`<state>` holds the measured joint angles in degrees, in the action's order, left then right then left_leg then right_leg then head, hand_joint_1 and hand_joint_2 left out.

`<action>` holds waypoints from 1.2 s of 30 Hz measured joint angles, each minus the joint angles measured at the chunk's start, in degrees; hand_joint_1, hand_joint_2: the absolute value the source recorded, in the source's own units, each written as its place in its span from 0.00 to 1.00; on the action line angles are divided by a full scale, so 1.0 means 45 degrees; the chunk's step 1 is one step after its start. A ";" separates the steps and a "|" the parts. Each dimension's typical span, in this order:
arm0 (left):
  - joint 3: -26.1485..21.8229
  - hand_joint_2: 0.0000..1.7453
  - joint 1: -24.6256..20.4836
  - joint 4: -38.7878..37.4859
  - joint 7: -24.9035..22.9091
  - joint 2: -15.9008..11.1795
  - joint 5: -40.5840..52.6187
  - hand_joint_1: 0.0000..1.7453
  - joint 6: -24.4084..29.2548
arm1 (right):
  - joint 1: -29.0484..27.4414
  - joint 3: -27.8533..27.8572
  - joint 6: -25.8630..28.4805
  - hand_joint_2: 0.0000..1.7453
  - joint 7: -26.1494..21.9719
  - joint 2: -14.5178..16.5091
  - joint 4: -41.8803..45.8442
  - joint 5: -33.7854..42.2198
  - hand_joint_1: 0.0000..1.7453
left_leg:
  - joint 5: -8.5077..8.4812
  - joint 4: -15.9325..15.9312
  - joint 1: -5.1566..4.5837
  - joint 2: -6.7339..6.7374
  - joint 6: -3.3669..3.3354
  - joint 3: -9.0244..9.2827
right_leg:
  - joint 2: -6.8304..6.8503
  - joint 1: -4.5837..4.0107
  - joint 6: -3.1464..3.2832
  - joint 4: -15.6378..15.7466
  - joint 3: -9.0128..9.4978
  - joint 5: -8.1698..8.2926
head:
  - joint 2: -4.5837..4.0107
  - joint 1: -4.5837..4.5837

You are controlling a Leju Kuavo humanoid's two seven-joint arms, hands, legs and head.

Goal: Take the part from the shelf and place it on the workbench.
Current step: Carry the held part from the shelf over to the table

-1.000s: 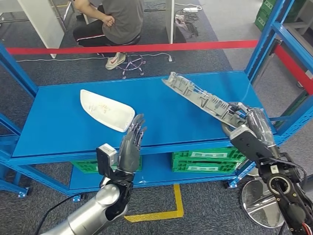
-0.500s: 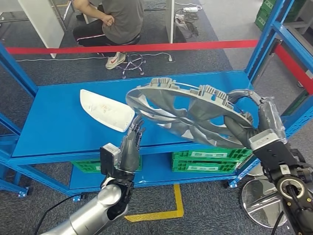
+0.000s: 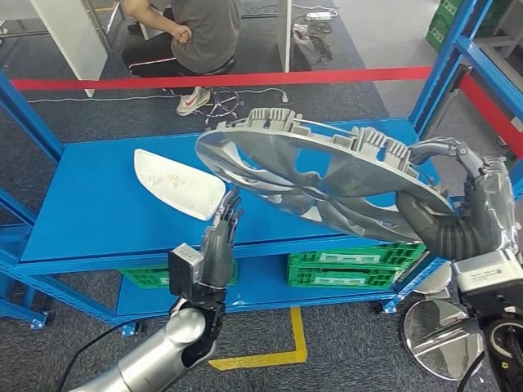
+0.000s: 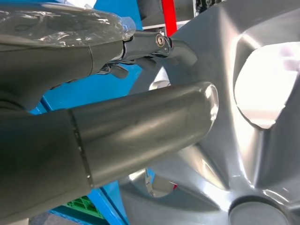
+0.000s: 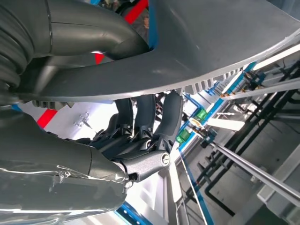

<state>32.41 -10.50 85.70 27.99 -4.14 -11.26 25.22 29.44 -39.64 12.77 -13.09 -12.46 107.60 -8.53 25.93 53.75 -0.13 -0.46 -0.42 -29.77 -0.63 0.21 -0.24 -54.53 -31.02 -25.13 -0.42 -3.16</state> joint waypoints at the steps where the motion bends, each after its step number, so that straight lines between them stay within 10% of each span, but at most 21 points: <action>1: 0.0000 0.00 -0.0002 -0.0004 0.0008 0.0011 0.0005 0.00 -0.0037 | -0.0062 0.0041 0.0022 1.00 0.0019 -0.0018 0.0122 -0.0017 1.00 | 0.0000 0.0000 0.0000 0.0000 0.0000 0.0000 | 0.0000 0.0000 0.0000 0.0000 0.0000 0.0000 | 0.0000 0.0000; 8: 0.0000 0.00 -0.0022 -0.0008 0.0012 0.0057 0.0005 0.00 -0.0152 | -0.0360 0.0293 0.0058 1.00 0.0079 -0.0109 0.0699 -0.0038 1.00 | 0.0000 -0.0001 0.0000 0.0000 0.0000 -0.0001 | -0.0002 -0.0002 0.0000 0.0000 -0.0002 0.0000 | 0.0000 0.0002; 12: 0.0000 1.00 -0.0048 -0.0008 -0.0046 0.0068 -0.0024 0.00 -0.0238 | -0.0470 0.0377 0.0063 1.00 0.0102 -0.0138 0.0859 -0.0090 1.00 | 0.0000 -0.0001 0.0000 0.0000 0.0000 -0.0001 | -0.0002 -0.0002 0.0000 -0.0001 -0.0002 0.0000 | 0.0000 -0.0001; 36: 0.0000 1.00 -0.0054 0.0166 -0.0120 0.0056 0.0448 0.00 -0.0638 | -0.1392 0.0633 0.0631 1.00 0.0359 -0.0145 0.1166 -0.0752 1.00 | 0.0000 -0.0002 0.0000 -0.0002 0.0000 -0.0006 | 0.0004 -0.0002 0.0001 -0.0002 -0.0001 0.0000 | 0.0000 0.0001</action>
<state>32.41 -10.74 86.44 27.45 -3.89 -9.25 22.35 23.17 -36.79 15.61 -11.47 -13.11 112.85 -11.91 25.93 53.74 -0.13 -0.47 -0.42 -29.80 -0.61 0.20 -0.24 -54.54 -31.02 -25.13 -0.42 -3.16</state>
